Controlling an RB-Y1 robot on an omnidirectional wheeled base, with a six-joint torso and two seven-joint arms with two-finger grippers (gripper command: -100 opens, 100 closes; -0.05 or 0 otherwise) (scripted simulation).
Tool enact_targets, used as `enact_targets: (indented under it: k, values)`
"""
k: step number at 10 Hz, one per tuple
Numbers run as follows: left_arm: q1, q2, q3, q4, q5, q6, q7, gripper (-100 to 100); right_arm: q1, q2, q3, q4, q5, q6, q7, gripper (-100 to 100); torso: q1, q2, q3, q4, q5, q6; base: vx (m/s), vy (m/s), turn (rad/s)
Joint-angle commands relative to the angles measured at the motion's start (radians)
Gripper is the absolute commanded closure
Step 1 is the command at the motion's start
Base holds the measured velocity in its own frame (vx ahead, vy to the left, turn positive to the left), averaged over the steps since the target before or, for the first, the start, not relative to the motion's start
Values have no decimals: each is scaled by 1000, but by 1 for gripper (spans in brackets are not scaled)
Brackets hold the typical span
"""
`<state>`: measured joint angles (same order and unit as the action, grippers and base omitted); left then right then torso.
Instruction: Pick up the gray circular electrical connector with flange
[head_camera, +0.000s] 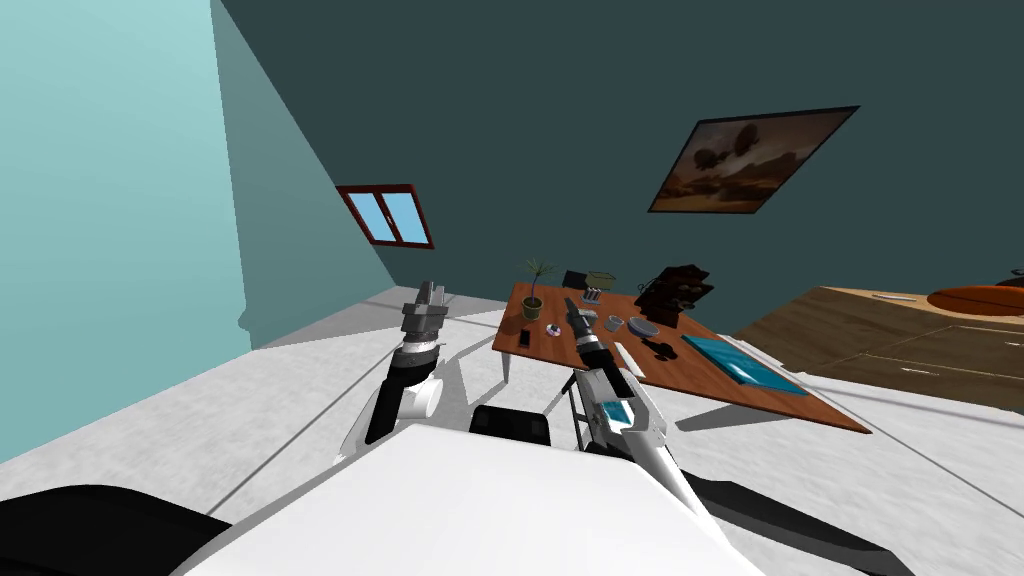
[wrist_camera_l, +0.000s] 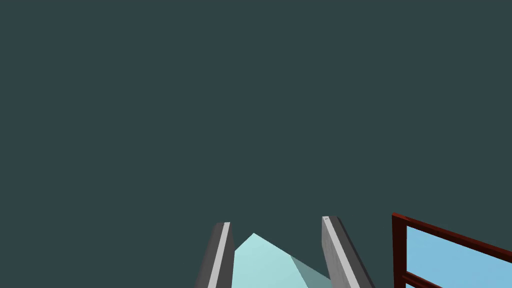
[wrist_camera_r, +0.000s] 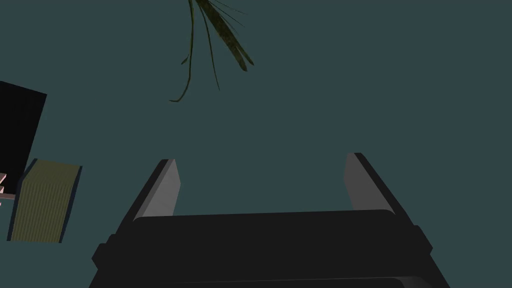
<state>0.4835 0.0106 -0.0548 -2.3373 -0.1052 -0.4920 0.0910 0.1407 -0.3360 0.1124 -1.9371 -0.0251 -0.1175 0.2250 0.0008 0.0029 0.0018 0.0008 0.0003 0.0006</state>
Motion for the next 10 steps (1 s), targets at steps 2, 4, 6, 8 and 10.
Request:
enact_targets:
  k: [2,4,6,8,10]
  values:
    - [0,0,0,0,0,0,0,0,-56,-37,25,88,1,76,21,-100,0,0,0,0,0,-1,-58,34,173]
    - [0,0,0,0,0,0,0,0,-84,-54,37,143,1,121,29,-100,0,1,0,0,0,0,-47,29,127]
    - [0,0,0,0,0,0,0,0,-112,-71,48,192,2,168,35,-100,0,0,0,0,0,0,-34,21,138]
    - [0,0,0,0,0,0,0,0,-138,-89,58,248,2,216,40,-100,-1,-1,-1,0,0,0,-30,21,128]
    - [0,0,0,0,0,0,0,0,-165,-106,68,296,3,266,44,-100,-1,-1,-1,0,0,0,-23,24,173]
